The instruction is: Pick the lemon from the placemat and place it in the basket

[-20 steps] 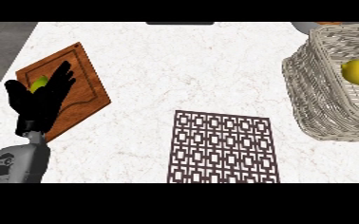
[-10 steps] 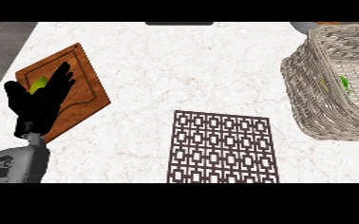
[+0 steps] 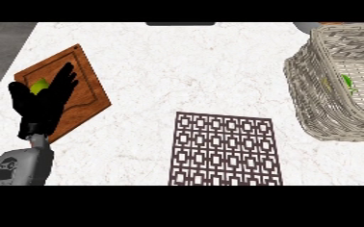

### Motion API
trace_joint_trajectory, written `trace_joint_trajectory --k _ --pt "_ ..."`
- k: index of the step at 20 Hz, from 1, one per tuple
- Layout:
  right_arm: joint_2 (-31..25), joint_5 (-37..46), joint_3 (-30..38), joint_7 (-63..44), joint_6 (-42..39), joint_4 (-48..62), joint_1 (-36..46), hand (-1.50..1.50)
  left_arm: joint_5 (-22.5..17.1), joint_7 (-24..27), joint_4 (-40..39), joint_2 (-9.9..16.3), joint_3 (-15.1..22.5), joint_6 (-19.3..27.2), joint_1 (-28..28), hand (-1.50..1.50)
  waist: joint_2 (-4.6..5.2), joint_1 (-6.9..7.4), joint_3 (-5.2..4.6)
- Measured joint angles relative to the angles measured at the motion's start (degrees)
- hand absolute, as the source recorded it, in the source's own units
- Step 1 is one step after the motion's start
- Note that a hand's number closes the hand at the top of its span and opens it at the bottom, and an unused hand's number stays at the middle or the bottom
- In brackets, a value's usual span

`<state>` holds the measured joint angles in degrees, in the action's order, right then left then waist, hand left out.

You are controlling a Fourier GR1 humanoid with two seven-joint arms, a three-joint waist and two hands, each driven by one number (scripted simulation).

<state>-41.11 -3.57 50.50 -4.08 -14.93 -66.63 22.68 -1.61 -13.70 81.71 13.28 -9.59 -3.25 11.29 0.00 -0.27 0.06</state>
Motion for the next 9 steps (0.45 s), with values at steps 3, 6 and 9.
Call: trace_joint_trajectory --k 3,6,9 --pt "-6.45 -3.17 3.69 2.27 -6.27 9.27 -1.48 -1.5 -0.36 0.42 -0.82 0.25 -0.39 -0.51 0.12 0.0 0.13 0.05 0.04" --pt "-11.79 -3.7 4.96 7.09 -12.7 17.55 -4.09 -1.5 -0.94 0.08 -0.33 0.82 -0.78 -1.17 0.18 0.0 0.22 0.3 0.1" --pt "-16.95 -3.99 6.05 11.5 -19.26 25.23 -6.69 -1.5 -0.79 0.6 -1.09 0.66 -0.86 -1.0 0.41 0.0 0.35 0.27 0.18"
